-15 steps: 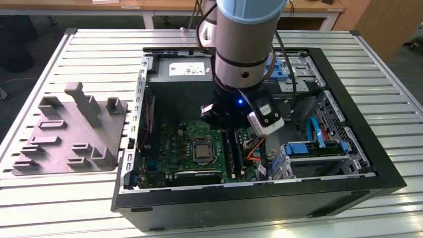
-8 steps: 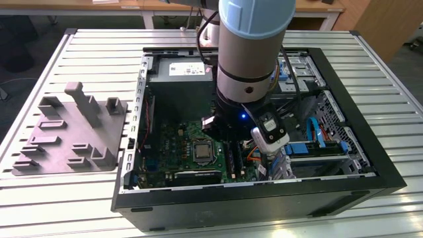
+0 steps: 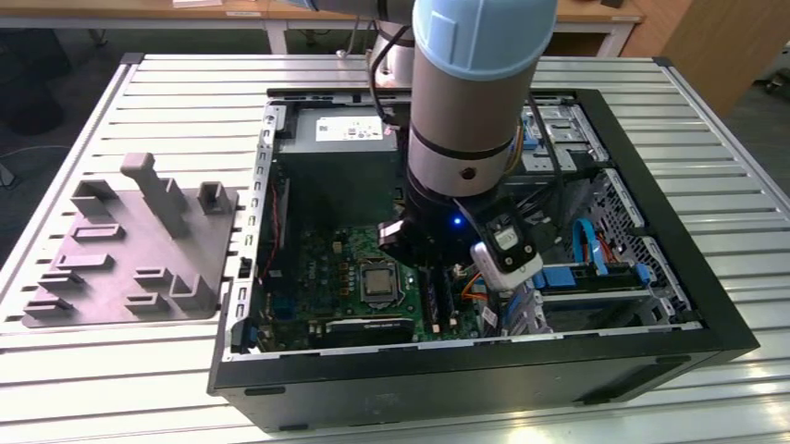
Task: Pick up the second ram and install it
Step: 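Press down the second ram until it locks into place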
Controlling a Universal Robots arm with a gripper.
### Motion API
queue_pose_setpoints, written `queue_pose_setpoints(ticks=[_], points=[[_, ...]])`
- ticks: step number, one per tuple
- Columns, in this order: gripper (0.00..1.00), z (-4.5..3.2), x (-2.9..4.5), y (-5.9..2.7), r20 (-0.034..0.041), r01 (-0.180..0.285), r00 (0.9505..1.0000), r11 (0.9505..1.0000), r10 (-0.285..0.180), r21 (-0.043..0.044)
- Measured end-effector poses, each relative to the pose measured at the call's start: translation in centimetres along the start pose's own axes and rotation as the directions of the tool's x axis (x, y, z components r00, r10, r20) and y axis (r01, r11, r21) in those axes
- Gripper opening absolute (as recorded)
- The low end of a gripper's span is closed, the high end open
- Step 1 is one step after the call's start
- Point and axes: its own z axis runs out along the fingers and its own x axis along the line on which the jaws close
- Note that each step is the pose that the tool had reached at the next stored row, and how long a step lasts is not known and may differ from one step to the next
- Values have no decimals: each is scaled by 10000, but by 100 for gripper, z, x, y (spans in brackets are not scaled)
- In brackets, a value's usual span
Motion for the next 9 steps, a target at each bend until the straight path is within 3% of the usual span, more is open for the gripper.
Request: queue_pose_setpoints(ticks=[9], points=[[10,96,3,0,-6,-1,10000,10000,1,4]])
